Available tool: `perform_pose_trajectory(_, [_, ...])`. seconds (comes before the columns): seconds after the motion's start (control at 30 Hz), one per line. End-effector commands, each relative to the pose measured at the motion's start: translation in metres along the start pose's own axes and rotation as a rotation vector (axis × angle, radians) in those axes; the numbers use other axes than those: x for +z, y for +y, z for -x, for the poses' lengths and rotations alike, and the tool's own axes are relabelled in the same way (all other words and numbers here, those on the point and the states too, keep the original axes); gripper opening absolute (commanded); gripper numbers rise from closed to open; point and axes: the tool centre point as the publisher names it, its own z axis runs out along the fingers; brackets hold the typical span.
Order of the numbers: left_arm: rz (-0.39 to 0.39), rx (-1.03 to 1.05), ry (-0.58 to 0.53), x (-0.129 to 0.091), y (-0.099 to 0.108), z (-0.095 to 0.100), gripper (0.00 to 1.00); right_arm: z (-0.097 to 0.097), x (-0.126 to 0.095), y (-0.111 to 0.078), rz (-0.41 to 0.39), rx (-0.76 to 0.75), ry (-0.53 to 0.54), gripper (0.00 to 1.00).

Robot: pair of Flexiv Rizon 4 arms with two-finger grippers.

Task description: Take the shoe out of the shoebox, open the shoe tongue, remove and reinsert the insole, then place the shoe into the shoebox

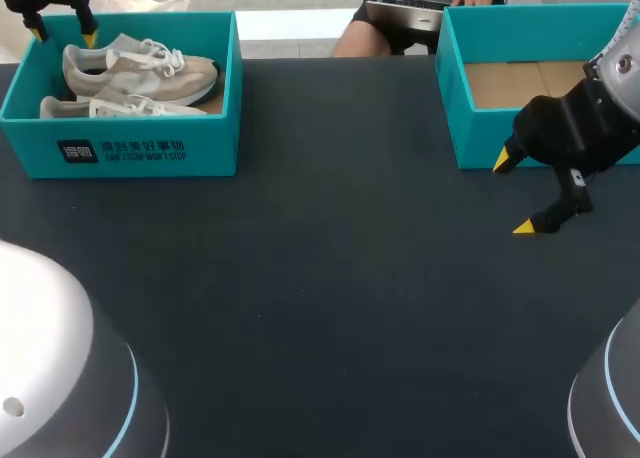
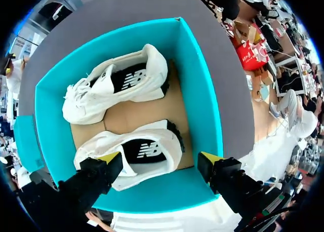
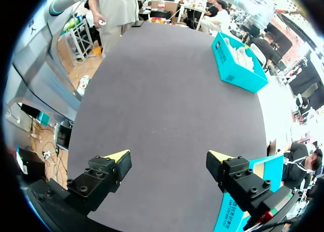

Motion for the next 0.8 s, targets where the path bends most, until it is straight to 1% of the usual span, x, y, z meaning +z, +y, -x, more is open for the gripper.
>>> perform_pose_trajectory(0.03, [0.153,-0.051,-0.011,-0.011,-0.079,0.002,1.0,0.001,0.001,0.0,-0.001,0.0,0.001,1.0])
perform_pose_trajectory(0.13, [0.124,-0.073,-0.01,-0.011,-0.097,0.003,1.0,0.001,0.001,0.0,-0.001,0.0,0.001,1.0])
perform_pose_trajectory(0.17, [0.094,-0.081,-0.021,-0.012,-0.102,0.002,1.0,0.001,0.001,0.0,-0.001,0.0,0.001,1.0])
perform_pose_trajectory(0.2, [0.071,-0.073,-0.004,-0.012,-0.109,0.002,1.0,0.001,0.001,0.0,-0.001,0.0,0.001,1.0])
perform_pose_trajectory(0.23, [0.067,-0.06,0.024,-0.011,-0.114,0.003,1.0,0.001,0.001,0.0,-0.001,0.0,0.001,1.0])
perform_pose_trajectory(0.63, [0.067,-0.06,0.024,-0.011,-0.114,0.003,1.0,0.001,0.001,0.0,-0.001,0.0,0.001,1.0])
perform_pose_trajectory(0.67, [0.043,-0.056,0.027,-0.009,-0.115,0.001,1.0,0.001,0.001,0.0,-0.001,0.0,0.001,1.0])
perform_pose_trajectory(0.7, [0.023,-0.048,0.054,-0.006,-0.116,0.001,1.0,0.001,0.001,0.0,-0.001,0.0,0.001,1.0])
perform_pose_trajectory(0.73, [0.02,-0.064,0.045,-0.004,-0.117,0.001,1.0,0.001,0.001,0.0,-0.001,0.0,0.001,1.0])
perform_pose_trajectory(0.77, [0.0,-0.056,0.067,-0.002,-0.117,0.001,1.0,0.001,0.001,0.0,-0.001,0.0,0.001,1.0])
perform_pose_trajectory(0.8, [-0.006,-0.061,0.079,0.0,-0.118,0.002,0.67,0.001,0.001,0.0,-0.001,0.0,0.001,1.0])
